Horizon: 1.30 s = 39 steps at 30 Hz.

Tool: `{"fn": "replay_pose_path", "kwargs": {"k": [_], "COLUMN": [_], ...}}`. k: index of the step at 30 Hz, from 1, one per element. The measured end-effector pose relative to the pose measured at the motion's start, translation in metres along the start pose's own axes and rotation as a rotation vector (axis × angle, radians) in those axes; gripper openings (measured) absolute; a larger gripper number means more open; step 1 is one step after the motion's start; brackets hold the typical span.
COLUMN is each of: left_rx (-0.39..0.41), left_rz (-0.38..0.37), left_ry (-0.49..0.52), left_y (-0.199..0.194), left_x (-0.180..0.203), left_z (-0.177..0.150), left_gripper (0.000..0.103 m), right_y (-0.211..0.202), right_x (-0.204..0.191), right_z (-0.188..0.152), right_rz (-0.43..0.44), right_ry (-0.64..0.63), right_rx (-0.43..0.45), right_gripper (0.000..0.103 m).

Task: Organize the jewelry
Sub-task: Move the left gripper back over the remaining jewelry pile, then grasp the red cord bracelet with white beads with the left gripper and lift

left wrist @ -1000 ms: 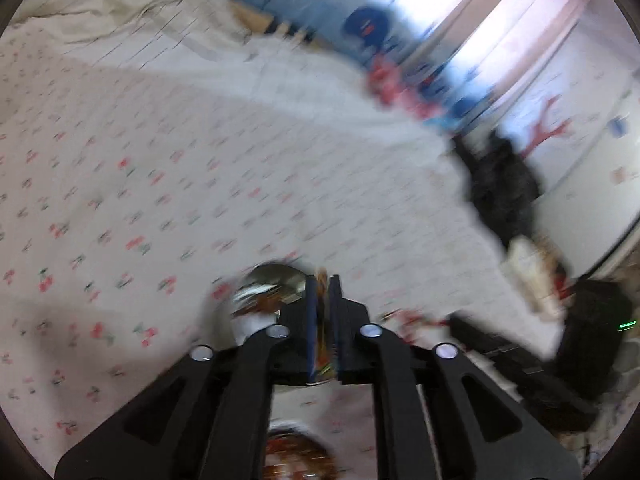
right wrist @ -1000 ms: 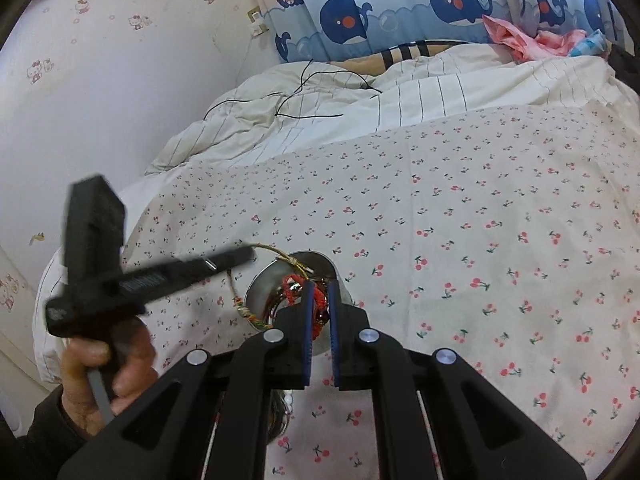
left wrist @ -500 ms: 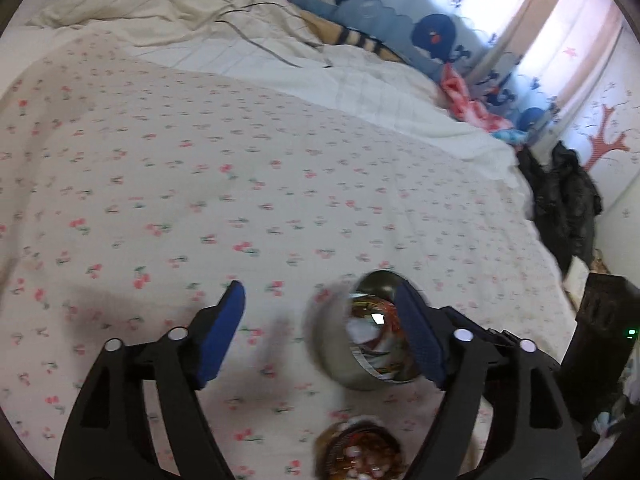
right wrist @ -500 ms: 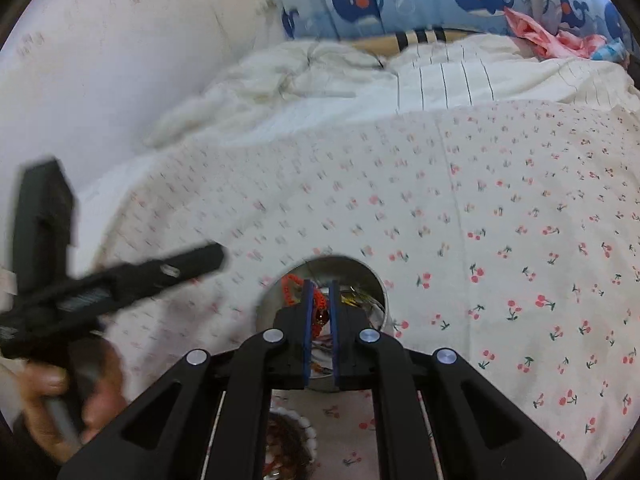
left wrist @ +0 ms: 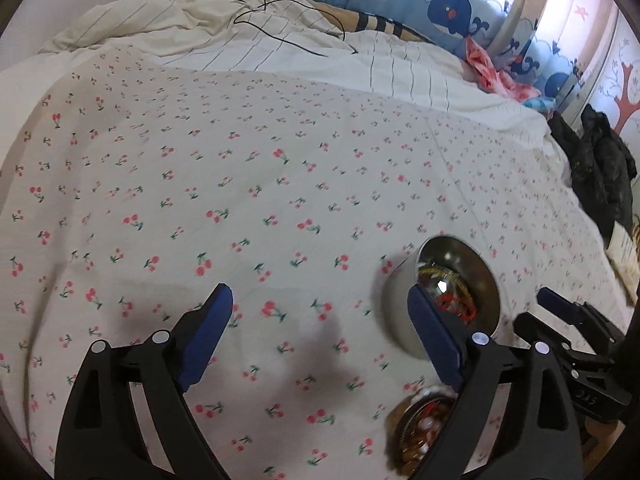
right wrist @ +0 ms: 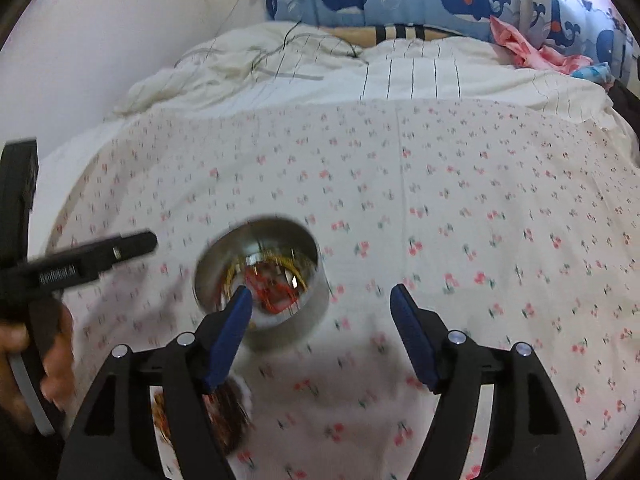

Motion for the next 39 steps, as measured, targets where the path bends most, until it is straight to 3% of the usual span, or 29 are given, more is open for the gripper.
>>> {"fn": "replay_pose_path", "kwargs": {"k": [4, 8, 13, 15, 22, 29, 31, 34, 35, 39], "left_rx": [-0.015, -0.008, -0.061, -0.056, 0.000, 0.009, -0.015, -0.067, -0.087, -0.104], "left_rz": [0.024, 0.071, -0.115, -0.141, -0.156, -0.124, -0.137, -0.145, -0.147, -0.211], "left_ry": [0.023, 0.125, 0.233, 0.284, 0.522, 0.592, 0.580, 0.563, 0.559, 0.535], "left_y": [-0.001, -0.008, -0.017, -0.021, -0.034, -0.030, -0.028, -0.021, -0.018, -0.022], "left_x": [-0.001, 0.008, 0.034, 0.044, 0.080, 0.090, 0.087, 0.081, 0.078, 0.074], "left_z": [-0.010, -0.022, -0.045, -0.052, -0.081, -0.091, -0.092, -0.095, -0.096, -0.099], "left_gripper": [0.085, 0.086, 0.086, 0.086, 0.086, 0.085, 0.074, 0.046, 0.032, 0.008], "right_y": [-0.002, -0.006, -0.009, -0.010, -0.013, -0.012, -0.012, -0.012, -0.012, -0.012], "right_x": [0.004, -0.001, -0.012, -0.011, -0.002, -0.003, -0.003, -0.002, -0.002, -0.002], "right_z": [-0.009, -0.016, -0.028, -0.032, -0.039, -0.040, -0.039, -0.039, -0.039, -0.040], "right_rz": [-0.019, -0.012, -0.028, -0.031, -0.038, -0.034, -0.034, -0.035, -0.035, -0.035], "right_ry": [-0.001, -0.025, -0.090, -0.090, -0.069, -0.075, -0.079, -0.075, -0.073, -0.073], "right_rx": [-0.015, -0.034, -0.057, -0.066, -0.073, -0.082, -0.081, -0.083, -0.084, -0.085], "right_gripper": [0.073, 0.073, 0.077, 0.077, 0.080, 0.082, 0.083, 0.083, 0.083, 0.084]}}
Point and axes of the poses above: each gripper's, at about its wrist camera, not at the fingertips, and y roughly the way its jaws point, x to its right, z to its top, the point moved 6 cm from there along y, roughly the way its jaws point
